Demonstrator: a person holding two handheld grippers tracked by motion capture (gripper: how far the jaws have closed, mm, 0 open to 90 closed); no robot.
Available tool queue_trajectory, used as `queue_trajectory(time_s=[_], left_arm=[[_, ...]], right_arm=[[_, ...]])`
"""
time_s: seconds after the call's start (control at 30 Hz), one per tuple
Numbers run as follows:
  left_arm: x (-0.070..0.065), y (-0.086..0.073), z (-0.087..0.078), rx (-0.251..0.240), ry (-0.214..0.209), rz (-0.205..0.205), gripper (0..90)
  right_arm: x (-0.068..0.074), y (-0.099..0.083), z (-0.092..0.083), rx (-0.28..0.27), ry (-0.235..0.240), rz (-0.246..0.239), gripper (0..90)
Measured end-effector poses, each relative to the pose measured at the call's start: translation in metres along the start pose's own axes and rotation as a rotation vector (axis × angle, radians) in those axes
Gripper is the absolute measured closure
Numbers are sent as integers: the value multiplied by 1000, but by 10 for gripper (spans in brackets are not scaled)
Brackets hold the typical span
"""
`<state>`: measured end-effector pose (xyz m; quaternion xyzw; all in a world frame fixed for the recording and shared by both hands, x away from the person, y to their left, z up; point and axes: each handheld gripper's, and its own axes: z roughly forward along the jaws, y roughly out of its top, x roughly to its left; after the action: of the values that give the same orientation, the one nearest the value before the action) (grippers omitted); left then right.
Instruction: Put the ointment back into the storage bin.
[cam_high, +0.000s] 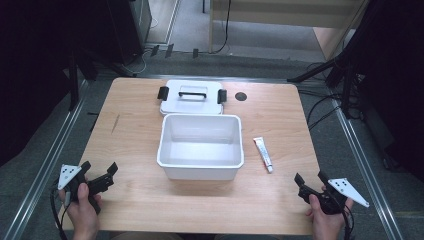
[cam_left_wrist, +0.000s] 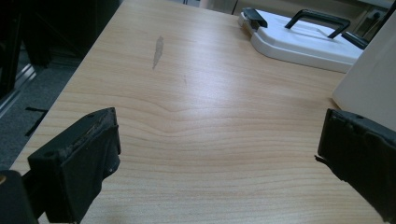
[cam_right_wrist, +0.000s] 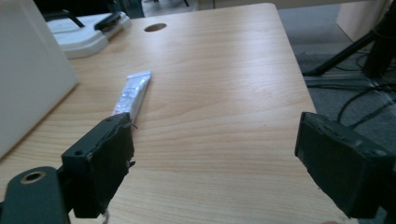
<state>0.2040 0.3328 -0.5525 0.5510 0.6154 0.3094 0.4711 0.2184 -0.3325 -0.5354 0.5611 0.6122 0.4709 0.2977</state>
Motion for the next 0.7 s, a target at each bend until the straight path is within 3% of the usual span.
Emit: queue_trajectory(time_s=[0.17,0.23,0.27,0.3,0.4,0.43,0.57,0.6,0.63,0.7], left_arm=[[-1,0,1,6,5,7,0],[-2,0,1,6,8,10,0],[-2,0,1,6,8,10,0],[-2,0,1,7,9,11,0],[-1,0,1,4,5,7,0],[-1,0,0,3,-2,3,0],[0,0,0,3,-2,-5,0],[0,0,0,3,-2,-5,0],[0,0,0,5,0,1,0],[-1,0,0,4,-1,2,0]], right_arm=[[3,4,1,60,-12,-8,91],[7,12,2,137,-57,-41,93],[7,12,2,137,-57,-41,93],[9,15,1,171,-70,-60,95],[9,19,2,214,-74,-70,107],[9,21,4,269,-75,-67,128],[11,23,10,366,-91,-106,134],[11,23,10,366,-91,-106,134],[14,24,14,428,-104,-127,135],[16,25,15,444,-109,-133,135]])
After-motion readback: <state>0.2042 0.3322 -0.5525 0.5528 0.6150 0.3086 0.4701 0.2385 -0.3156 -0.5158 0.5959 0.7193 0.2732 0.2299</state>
